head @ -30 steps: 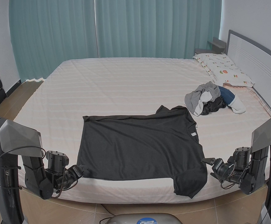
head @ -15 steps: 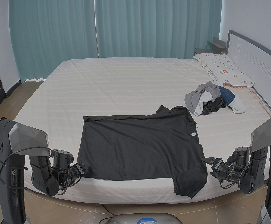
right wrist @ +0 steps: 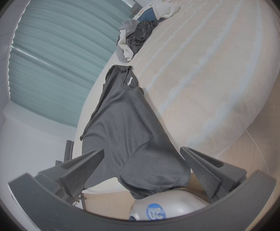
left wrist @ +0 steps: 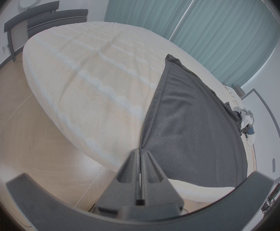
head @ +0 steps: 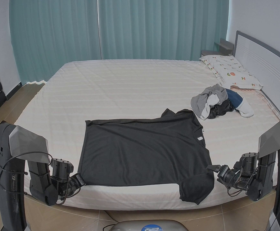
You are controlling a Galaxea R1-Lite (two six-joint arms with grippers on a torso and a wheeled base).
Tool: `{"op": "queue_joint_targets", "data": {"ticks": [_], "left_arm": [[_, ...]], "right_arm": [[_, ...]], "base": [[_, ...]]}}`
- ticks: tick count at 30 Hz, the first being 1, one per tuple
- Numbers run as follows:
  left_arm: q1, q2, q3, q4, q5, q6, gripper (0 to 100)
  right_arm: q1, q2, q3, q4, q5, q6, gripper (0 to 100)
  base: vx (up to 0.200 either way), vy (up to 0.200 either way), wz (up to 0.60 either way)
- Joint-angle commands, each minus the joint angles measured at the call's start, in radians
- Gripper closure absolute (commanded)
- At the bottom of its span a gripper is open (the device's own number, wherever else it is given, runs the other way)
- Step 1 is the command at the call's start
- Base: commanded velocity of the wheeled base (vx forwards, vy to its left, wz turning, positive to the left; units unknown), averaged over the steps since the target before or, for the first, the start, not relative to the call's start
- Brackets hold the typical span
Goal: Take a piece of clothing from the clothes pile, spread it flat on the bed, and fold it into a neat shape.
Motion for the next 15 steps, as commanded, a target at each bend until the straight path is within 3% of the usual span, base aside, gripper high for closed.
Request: {"op": "queue_joint_targets", "data": {"ticks": [1, 7, 15], "left_arm": [[0.015, -0.020, 0.035, 0.000, -0.001, -0.003, 100], [0.019, -0.021, 0.047, 0.000, -0.001, -0.006, 100], [0.056, -0.021, 0.052, 0.000, -0.003, -0.023, 100]], "right_arm": [[0.002, 0.025, 0.005, -0.009, 0.004, -0.049, 0], [0.000, 0.077, -0.036, -0.009, 0.001, -0.148, 0], [-0.003, 0.114, -0.108, -0.009, -0.001, -0.162, 0]], "base": [[0.000, 0.000, 0.00], [0.000, 0.000, 0.00], [0.000, 0.000, 0.00]]}}
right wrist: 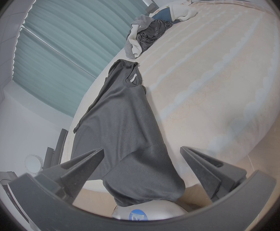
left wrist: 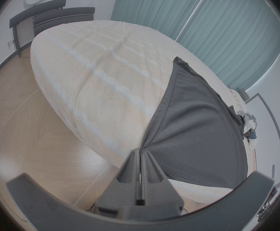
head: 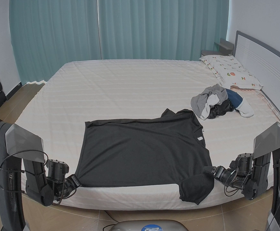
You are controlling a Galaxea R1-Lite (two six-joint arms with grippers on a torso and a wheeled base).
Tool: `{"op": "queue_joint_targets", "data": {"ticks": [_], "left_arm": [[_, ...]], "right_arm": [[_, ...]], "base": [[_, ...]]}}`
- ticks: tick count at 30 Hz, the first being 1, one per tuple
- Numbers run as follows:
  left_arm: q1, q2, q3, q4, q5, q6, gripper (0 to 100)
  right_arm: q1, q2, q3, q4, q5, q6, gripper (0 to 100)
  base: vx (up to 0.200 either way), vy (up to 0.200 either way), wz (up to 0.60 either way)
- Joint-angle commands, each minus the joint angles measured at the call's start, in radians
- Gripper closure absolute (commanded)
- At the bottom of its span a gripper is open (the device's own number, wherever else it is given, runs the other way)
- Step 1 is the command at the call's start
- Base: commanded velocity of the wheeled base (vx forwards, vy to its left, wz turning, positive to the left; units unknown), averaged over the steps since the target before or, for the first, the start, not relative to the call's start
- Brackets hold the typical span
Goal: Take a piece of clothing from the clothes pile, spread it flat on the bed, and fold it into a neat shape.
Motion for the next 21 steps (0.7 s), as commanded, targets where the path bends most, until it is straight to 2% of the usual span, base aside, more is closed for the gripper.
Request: {"op": "queue_joint_targets", "data": {"ticks": [1, 5, 6, 10, 18, 21], "left_arm": [[0.018, 0.000, 0.001, 0.000, -0.001, -0.003, 100], [0.023, 0.001, -0.009, -0.002, -0.003, -0.007, 100], [0.023, 0.001, -0.009, -0.002, -0.003, -0.007, 100], [0.027, 0.007, -0.011, -0.029, -0.001, -0.017, 100], [0.029, 0.012, -0.009, -0.057, -0.001, -0.018, 100], [0.035, 0.012, -0.012, -0.057, -0.006, -0.020, 100]], "right_arm": [[0.000, 0.034, -0.023, -0.009, 0.000, -0.005, 0], [-0.001, 0.046, -0.095, 0.004, 0.005, -0.010, 0], [-0.001, 0.049, -0.104, 0.004, 0.005, -0.013, 100], [-0.003, 0.051, -0.177, 0.024, 0.000, -0.046, 100], [0.004, 0.046, -0.269, 0.047, -0.004, -0.059, 100], [-0.003, 0.046, -0.289, 0.053, -0.004, -0.097, 100]], "base": [[0.000, 0.000, 0.00], [0.000, 0.000, 0.00], [0.000, 0.000, 0.00], [0.000, 0.000, 0.00], [0.000, 0.000, 0.00], [0.000, 0.000, 0.00]]}}
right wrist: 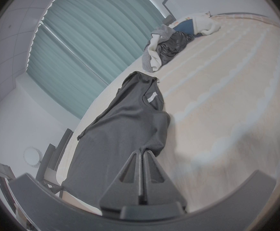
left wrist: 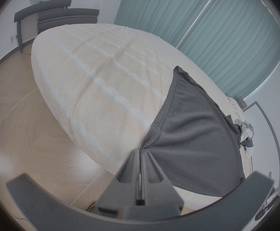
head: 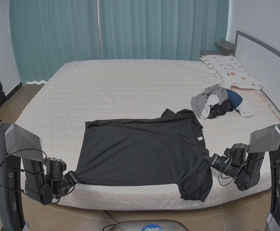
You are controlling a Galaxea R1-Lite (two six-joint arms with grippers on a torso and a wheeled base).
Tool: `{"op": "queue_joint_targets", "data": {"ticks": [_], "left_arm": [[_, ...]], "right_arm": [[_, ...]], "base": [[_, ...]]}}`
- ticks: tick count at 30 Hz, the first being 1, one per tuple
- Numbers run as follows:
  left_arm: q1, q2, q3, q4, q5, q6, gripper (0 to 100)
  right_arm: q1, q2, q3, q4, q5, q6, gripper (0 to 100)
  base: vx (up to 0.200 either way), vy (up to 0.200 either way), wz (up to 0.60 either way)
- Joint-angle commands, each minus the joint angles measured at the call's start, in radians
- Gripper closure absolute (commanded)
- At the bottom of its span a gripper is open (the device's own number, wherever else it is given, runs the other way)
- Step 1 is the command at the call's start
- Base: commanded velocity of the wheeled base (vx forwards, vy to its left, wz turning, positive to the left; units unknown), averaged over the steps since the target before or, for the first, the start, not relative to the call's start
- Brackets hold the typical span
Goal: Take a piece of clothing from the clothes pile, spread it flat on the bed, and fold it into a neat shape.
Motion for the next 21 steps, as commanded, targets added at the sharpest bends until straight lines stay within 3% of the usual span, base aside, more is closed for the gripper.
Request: {"op": "queue_joint_targets", "data": {"ticks": [1, 11, 12, 21], "left_arm": [[0.006, 0.004, -0.002, -0.001, -0.002, -0.003, 100], [0.006, 0.003, -0.004, -0.001, -0.004, -0.017, 100], [0.006, 0.003, -0.004, -0.001, -0.004, -0.017, 100], [0.006, 0.001, -0.004, -0.001, -0.005, -0.018, 100]], "right_arm": [[-0.005, 0.000, -0.035, 0.009, 0.000, -0.028, 100], [-0.001, 0.015, -0.099, 0.044, 0.000, -0.060, 100], [0.003, 0.026, -0.090, 0.034, 0.003, -0.056, 0], [-0.040, -0.054, 0.025, 0.043, 0.016, -0.054, 0]], "base": [[0.000, 0.000, 0.00], [0.000, 0.000, 0.00], [0.000, 0.000, 0.00], [0.000, 0.000, 0.00]]}}
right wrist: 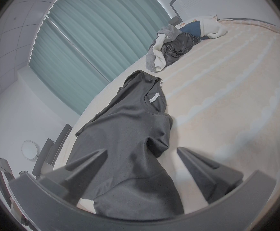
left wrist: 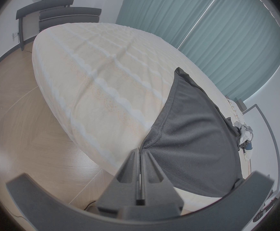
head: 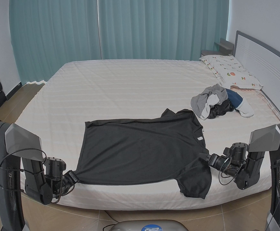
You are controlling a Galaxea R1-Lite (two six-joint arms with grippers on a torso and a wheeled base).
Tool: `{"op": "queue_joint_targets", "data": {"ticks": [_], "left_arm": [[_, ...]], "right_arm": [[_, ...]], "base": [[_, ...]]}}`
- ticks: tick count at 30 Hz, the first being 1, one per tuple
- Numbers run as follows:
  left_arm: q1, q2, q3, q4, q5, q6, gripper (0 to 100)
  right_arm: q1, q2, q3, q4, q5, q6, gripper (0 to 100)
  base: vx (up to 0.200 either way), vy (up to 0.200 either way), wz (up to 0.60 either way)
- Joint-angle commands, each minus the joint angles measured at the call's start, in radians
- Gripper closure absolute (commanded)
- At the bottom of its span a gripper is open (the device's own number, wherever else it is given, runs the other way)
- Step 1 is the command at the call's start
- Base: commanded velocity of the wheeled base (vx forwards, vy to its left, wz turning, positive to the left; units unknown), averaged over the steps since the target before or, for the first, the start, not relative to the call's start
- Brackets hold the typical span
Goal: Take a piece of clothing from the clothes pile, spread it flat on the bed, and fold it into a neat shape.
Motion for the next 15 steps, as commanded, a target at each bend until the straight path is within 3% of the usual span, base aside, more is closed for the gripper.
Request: {"op": "queue_joint_targets", "data": {"ticks": [1, 4, 9, 15], "left_arm": [[0.000, 0.001, 0.000, 0.000, -0.001, 0.000, 100], [-0.001, 0.001, 0.000, 0.000, -0.001, 0.000, 100], [0.000, 0.001, 0.000, 0.000, -0.002, 0.000, 100], [0.000, 0.002, 0.000, 0.000, -0.002, 0.000, 100]], "right_arm": [[-0.039, -0.067, 0.069, 0.004, 0.009, -0.001, 0], [-0.057, -0.096, 0.135, 0.006, 0.034, -0.004, 0], [-0.046, -0.093, 0.242, -0.009, 0.146, -0.010, 0], [-0.029, -0.037, 0.250, -0.009, 0.158, -0.096, 0]], "base": [[0.000, 0.000, 0.00], [0.000, 0.000, 0.00], [0.000, 0.000, 0.00], [0.000, 0.000, 0.00]]}}
